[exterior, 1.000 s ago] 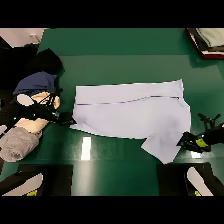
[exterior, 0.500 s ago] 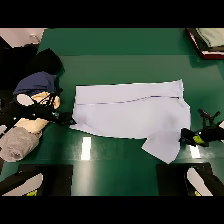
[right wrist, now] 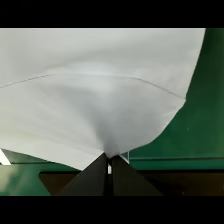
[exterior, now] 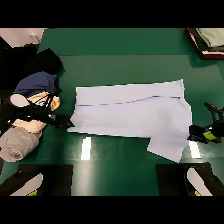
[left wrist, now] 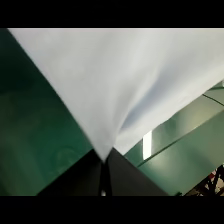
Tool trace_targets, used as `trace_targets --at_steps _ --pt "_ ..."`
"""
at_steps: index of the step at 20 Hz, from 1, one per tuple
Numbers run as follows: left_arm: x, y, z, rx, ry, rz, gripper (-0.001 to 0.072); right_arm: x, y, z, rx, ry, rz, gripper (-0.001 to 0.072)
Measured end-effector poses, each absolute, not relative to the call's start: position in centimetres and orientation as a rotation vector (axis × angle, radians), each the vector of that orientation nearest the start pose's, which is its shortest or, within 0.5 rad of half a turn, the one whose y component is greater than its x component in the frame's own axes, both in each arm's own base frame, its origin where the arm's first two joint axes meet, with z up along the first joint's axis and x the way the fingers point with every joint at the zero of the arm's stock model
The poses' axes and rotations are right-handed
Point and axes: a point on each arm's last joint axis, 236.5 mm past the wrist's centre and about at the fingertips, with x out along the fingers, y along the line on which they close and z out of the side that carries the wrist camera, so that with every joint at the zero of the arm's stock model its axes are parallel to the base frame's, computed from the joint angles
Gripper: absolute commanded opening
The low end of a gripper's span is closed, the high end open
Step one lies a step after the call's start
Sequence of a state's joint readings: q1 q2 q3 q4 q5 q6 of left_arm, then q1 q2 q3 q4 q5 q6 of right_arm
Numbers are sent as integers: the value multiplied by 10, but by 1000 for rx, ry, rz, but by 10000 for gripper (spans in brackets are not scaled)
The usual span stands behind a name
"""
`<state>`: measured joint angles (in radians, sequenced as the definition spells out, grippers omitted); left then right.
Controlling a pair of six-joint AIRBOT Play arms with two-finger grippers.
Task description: Fold the shirts.
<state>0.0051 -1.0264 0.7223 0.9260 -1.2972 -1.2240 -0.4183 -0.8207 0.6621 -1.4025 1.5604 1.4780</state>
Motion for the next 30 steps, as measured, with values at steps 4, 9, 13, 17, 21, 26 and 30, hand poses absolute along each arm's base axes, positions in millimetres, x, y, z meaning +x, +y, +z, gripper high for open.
trace_targets --at_steps 4,9,13,17,21,26,30 --pt "232 -135 15 -326 1364 -599 22 183 -26 10 411 1483 -93 13" --pt "269 -127 28 -323 1186 -518 22 250 -29 55 421 1198 -50 14" --pt "314 -114 40 -350 1007 -413 22 297 -32 66 394 1133 -7 14" --pt "349 -107 37 -410 922 -345 23 344 -22 54 353 1129 51 14" --pt "380 -105 19 -447 918 -318 23 384 -8 33 324 1154 97 17" --pt "423 -105 3 -472 943 -306 546 418 -2 6 328 1203 117 462" --pt "442 -108 8 -503 952 -313 547 428 -13 7 351 1230 111 462"
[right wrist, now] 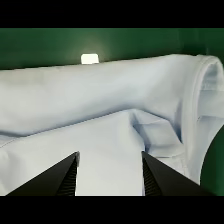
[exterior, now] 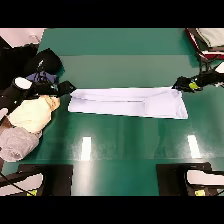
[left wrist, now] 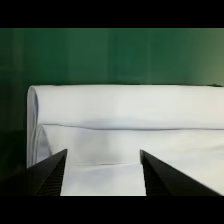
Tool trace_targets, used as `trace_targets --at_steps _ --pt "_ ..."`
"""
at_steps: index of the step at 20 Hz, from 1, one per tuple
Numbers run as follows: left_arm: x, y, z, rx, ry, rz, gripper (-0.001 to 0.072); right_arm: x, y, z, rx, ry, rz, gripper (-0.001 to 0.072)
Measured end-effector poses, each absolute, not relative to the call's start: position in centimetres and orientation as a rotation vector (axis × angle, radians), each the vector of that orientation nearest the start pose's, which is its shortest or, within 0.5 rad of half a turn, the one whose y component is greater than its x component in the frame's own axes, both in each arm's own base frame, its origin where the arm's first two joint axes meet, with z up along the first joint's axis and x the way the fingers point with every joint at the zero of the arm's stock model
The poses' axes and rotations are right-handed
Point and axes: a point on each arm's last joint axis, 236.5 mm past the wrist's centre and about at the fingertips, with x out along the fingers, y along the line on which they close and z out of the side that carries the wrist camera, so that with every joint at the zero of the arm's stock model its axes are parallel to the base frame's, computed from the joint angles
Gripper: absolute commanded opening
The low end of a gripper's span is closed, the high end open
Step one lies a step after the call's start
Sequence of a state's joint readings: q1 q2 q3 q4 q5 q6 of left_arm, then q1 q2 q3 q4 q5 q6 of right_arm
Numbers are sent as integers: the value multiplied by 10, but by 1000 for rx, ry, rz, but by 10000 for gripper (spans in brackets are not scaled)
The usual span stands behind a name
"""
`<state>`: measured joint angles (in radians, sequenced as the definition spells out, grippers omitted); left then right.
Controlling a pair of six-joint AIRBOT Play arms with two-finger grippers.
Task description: Fold the shirts.
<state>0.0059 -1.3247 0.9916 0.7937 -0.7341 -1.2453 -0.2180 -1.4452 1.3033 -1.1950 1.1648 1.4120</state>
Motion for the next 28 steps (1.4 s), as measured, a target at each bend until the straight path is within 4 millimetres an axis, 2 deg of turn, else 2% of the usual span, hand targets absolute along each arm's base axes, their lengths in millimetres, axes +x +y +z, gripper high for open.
trace_targets --at_steps 1,2,3,4,5,7,9,12,16,20,21,23,24,25,28 --pt "442 -111 12 -502 961 -327 546 427 -19 9 358 1240 107 462" --pt "441 -114 14 -500 974 -342 474 423 -26 10 363 1259 106 462" --pt "438 -117 16 -497 993 -362 224 417 -34 10 369 1278 105 477" --pt "434 -121 17 -496 1015 -382 17 409 -44 8 381 1302 99 584" --pt "429 -125 17 -495 1040 -402 31 403 -53 5 395 1320 90 637" --pt "420 -130 17 -482 1077 -437 31 387 -69 -6 445 1361 85 639" --pt "413 -134 16 -474 1104 -464 31 377 -75 -20 531 1384 115 638" --pt "404 -138 16 -471 1135 -491 31 371 -71 -40 667 1406 193 638" --pt "393 -142 15 -482 1181 -515 23 369 -59 -64 727 1434 293 638" --pt "385 -154 15 -483 1212 -539 23 373 -39 -73 767 1437 395 633" --pt "383 -158 14 -478 1219 -549 23 375 -34 -75 772 1435 413 612" --pt "380 -169 15 -465 1221 -567 23 378 -27 -81 776 1432 436 421" --pt "379 -174 15 -458 1221 -576 23 380 -25 -84 770 1431 439 260" --pt "378 -179 15 -452 1219 -583 23 381 -25 -87 765 1428 438 33" --pt "375 -194 15 -439 1215 -598 22 385 -23 -88 750 1417 440 16"
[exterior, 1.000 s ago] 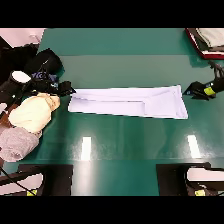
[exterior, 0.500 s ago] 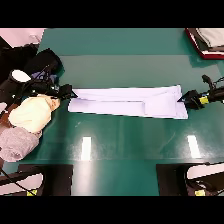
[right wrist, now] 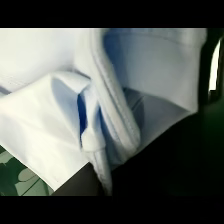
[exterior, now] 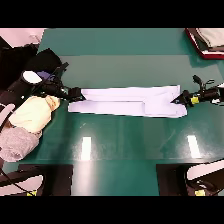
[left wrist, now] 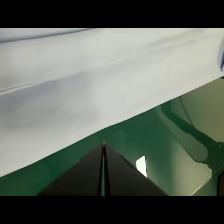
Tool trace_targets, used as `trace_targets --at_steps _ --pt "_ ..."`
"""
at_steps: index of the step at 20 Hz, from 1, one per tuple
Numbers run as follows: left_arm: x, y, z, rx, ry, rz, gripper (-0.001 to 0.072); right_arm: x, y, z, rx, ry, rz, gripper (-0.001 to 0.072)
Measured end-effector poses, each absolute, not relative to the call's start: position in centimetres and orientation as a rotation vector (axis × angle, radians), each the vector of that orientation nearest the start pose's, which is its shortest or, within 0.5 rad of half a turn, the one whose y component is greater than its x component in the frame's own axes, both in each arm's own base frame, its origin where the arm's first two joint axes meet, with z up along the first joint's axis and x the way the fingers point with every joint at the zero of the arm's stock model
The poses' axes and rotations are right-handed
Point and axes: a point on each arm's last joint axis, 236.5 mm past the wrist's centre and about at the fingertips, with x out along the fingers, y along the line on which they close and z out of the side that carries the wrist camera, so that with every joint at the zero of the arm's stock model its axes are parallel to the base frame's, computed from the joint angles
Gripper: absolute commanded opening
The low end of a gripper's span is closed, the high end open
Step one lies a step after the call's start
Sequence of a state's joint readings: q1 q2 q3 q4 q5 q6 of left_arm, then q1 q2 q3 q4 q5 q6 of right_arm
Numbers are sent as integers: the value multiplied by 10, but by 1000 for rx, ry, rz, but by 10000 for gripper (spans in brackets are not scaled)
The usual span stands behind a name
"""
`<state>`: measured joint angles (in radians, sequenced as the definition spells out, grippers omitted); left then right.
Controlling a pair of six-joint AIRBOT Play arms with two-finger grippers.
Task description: Fold the shirts.
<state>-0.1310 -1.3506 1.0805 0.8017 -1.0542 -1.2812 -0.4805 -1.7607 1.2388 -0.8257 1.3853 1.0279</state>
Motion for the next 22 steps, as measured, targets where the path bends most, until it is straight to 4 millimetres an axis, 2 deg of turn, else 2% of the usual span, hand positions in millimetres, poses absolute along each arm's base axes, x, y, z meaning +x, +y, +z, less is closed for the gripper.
trace_targets --at_steps 2,4,8,11,13,17,19,22 --pt "376 -206 16 -429 1199 -605 22 389 -23 -83 723 1396 433 14" --pt "383 -222 20 -415 1155 -610 22 396 -22 -69 703 1349 431 12" --pt "401 -268 26 -385 1090 -652 22 419 10 -8 677 1212 520 12" --pt "412 -312 21 -356 1091 -713 22 436 52 49 596 1131 623 12" --pt "419 -340 12 -343 1102 -746 22 443 89 89 524 1086 706 12" --pt "430 -381 -15 -340 1143 -779 22 439 163 153 394 1013 849 12" --pt "436 -390 -30 -359 1167 -766 22 433 191 171 326 994 888 12" --pt "440 -396 -42 -375 1185 -754 22 425 221 186 240 975 911 12"
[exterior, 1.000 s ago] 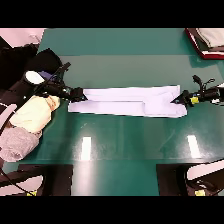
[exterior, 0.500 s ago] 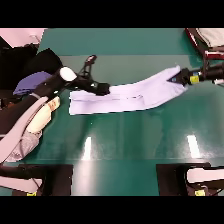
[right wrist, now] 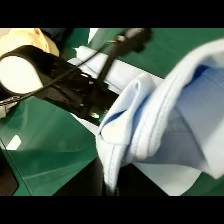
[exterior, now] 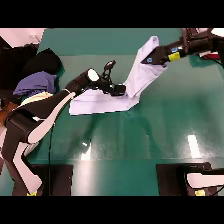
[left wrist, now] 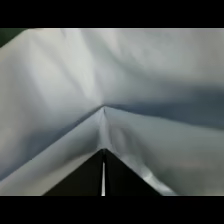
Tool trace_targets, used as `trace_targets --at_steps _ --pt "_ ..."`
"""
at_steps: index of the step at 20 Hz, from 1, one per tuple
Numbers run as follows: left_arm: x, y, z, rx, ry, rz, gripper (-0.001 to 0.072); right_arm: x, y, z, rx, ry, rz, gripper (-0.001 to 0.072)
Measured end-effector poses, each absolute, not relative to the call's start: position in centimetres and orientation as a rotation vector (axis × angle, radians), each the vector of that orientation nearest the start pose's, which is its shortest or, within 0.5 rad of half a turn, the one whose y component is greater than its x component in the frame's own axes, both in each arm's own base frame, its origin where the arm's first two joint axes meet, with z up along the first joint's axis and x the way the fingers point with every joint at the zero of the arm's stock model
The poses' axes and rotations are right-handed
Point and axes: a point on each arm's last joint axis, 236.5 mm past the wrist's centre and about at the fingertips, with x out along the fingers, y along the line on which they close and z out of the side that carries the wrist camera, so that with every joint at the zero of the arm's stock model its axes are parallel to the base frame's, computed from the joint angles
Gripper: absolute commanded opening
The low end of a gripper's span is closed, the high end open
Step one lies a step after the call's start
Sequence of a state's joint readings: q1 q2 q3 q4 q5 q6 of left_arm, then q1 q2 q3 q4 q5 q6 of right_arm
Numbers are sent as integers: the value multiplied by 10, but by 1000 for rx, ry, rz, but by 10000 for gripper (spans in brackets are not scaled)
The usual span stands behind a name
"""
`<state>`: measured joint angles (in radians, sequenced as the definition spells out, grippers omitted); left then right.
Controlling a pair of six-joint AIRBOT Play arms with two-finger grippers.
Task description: Fold the shirts.
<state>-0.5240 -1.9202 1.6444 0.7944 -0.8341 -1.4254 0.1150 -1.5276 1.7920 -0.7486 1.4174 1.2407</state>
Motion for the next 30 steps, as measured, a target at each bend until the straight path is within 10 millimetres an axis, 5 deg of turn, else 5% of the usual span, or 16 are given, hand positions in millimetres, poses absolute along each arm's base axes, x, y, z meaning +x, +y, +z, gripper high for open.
trace_targets --at_steps 4,8,11,17,18,19,20,25,27,30 --pt "449 -385 -47 -395 1204 -731 21 419 244 190 179 965 921 12" --pt "460 -350 -36 -375 1234 -715 21 417 264 182 157 974 939 12" --pt "477 -305 -3 -325 1184 -672 22 414 285 167 146 1001 966 12" --pt "491 -175 85 -216 1066 -503 23 408 348 131 118 1015 1033 19" --pt "487 -158 97 -203 1056 -478 23 407 363 125 111 1002 1047 90" --pt "484 -140 110 -190 1042 -453 23 407 378 118 106 989 1058 324" --pt "480 -125 121 -183 1029 -431 22 406 396 112 102 964 1075 465" --pt "462 -93 147 -158 1013 -386 23 387 472 97 130 874 1182 493" --pt "457 -89 149 -152 1024 -380 23 389 475 103 115 844 1189 492" --pt "452 -87 150 -147 1037 -381 23 401 444 113 66 849 1164 492"
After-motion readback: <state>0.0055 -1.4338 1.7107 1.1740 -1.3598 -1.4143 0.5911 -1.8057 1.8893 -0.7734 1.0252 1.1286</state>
